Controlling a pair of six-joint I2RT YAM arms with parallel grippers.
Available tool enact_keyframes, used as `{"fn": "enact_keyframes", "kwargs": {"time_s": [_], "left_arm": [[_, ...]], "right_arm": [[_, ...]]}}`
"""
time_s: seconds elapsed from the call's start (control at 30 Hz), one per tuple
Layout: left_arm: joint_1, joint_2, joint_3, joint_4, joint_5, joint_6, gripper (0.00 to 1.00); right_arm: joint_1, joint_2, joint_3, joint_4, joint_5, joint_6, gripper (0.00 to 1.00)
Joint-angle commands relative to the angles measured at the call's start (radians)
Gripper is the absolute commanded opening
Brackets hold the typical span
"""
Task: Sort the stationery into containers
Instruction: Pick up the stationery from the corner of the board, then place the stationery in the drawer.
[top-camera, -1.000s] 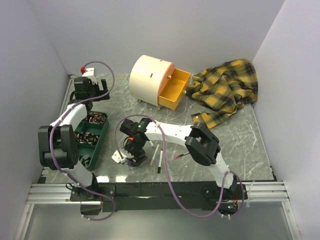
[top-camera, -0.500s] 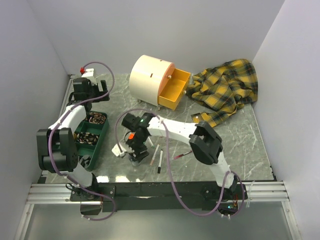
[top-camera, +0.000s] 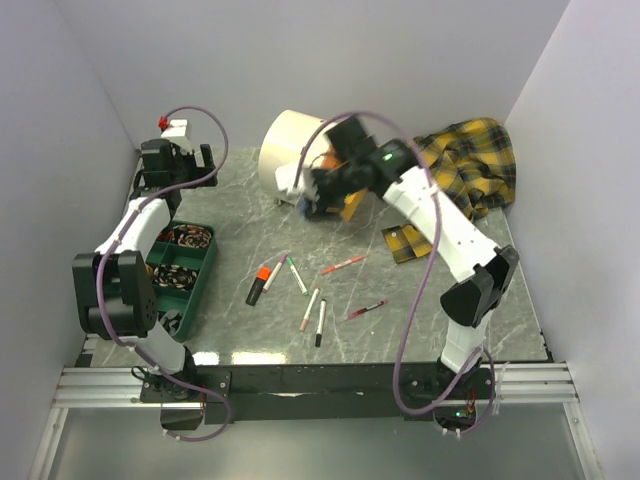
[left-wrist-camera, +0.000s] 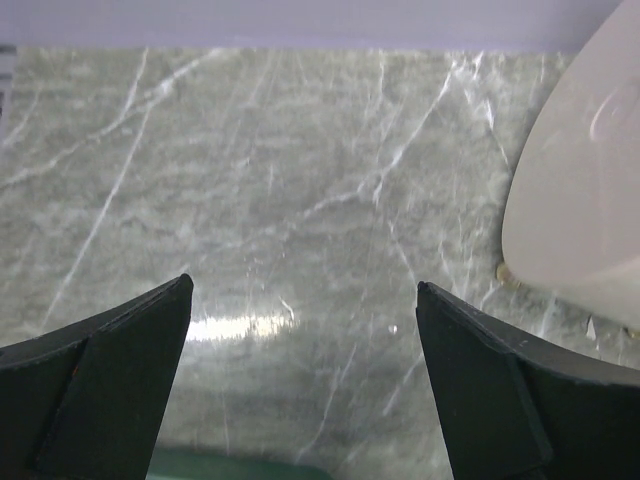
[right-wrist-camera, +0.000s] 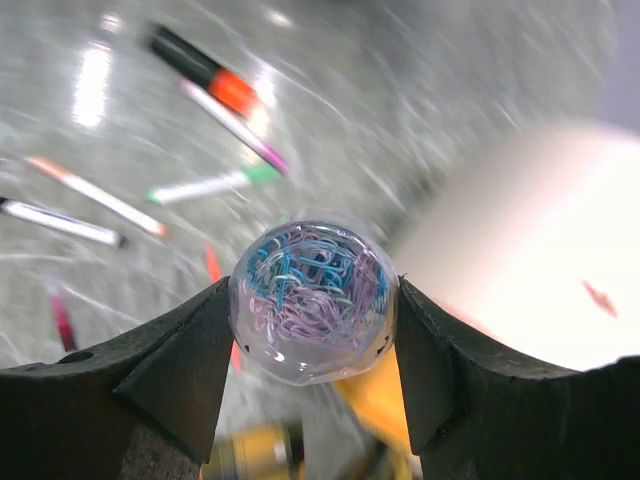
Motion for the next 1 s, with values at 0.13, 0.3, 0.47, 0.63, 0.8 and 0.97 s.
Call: {"fn": "enact_keyframes", "kwargs": {"time_s": [0.13, 0.3, 0.47, 0.63, 0.8, 0.97], "left_arm": [[0.01, 0.059, 0.081, 0.015, 0.037, -0.012, 0.99], [0.015, 0.087, 0.097, 0.018, 0.034, -0.012, 0.99], [0.015, 0.122, 0.127, 0.014, 0.021, -0.024, 0.99], [0.016, 0.147, 0.159, 0.007, 0.027, -0.032, 0.99], [0.015, 0.18, 0.191, -0.017, 0.011, -0.024, 0.99], [0.015, 0.207, 0.222, -0.029, 0.01, -0.022, 0.99]], "right_arm": [[-0.17, 0.03, 0.157, -0.11, 0.109, 0.082, 0.27], [-0.233, 0.089, 0.179, -0.054, 0.146, 0.1, 0.26], [-0.275, 0.214, 0.325, -0.059, 0.153, 0.109, 0.26], [-0.313, 0.257, 0.341, -0.022, 0.156, 0.094, 0.25], [-0.338, 0.313, 0.344, -0.01, 0.133, 0.114, 0.25], [-0.355, 0.366, 0.358, 0.062, 0.072, 0.197, 0.26]]}}
